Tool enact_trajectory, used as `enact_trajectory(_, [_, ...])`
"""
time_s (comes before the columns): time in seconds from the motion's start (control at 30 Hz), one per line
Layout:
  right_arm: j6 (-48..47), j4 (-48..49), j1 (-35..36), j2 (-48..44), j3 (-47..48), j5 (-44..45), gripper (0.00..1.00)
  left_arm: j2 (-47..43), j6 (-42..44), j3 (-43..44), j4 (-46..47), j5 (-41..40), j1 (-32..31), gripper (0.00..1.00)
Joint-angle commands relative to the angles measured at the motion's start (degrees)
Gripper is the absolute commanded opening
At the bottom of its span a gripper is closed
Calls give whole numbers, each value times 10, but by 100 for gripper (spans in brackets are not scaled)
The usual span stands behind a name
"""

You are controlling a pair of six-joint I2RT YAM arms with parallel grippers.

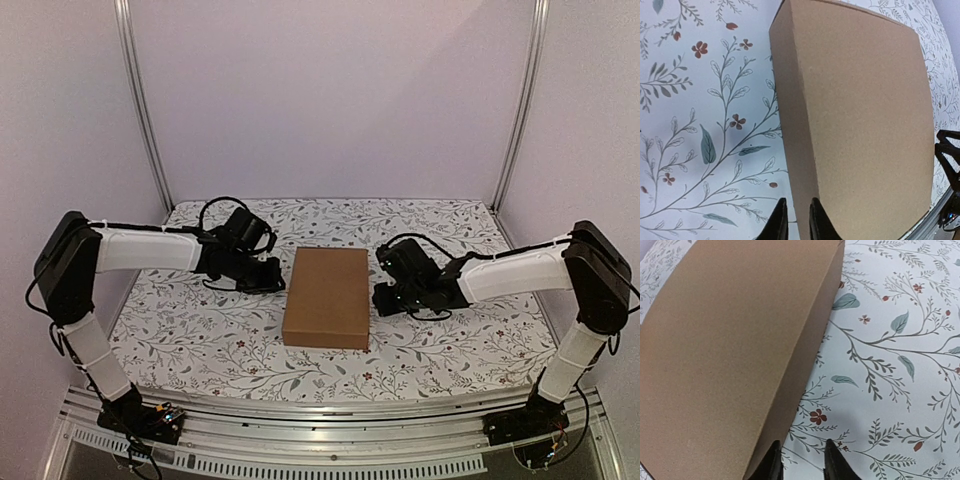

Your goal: Fold the paper box

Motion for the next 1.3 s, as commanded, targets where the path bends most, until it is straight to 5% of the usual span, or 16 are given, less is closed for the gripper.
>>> enact_trajectory(0.0, [-47, -58, -7, -66, -2, 68, 37, -52, 18, 19, -51, -44, 9, 22])
enact_trajectory(0.13, [-78, -94, -8, -130, -10, 117, 70, -101, 27, 23, -77, -63, 9, 38])
enact_trajectory(0.2, [-94, -113, -8, -167, -10, 138, 96, -127, 29, 26, -92, -63, 9, 50])
enact_trajectory(0.27, [-108, -141, -8, -196, -6, 157, 99, -155, 34, 28, -109, -91, 9, 66])
enact_trajectory(0.33, [-118, -165, -8, -218, -2, 180, 99, -185, 40, 31, -123, -107, 9, 95])
enact_trajectory(0.37, [-122, -175, -9, -226, 0, 192, 99, -199, 45, 33, -132, -115, 9, 99])
enact_trajectory(0.6, [-132, -227, -8, -304, 4, 264, 99, -290, 97, 49, -183, -162, 9, 100])
enact_trajectory(0.97, [-59, -264, -8, -409, -9, 519, 99, -424, 179, 18, -162, -150, 10, 99])
enact_trajectory(1.27, [-116, -306, -8, -513, -7, 428, 99, -534, 219, -13, -166, -167, 10, 100])
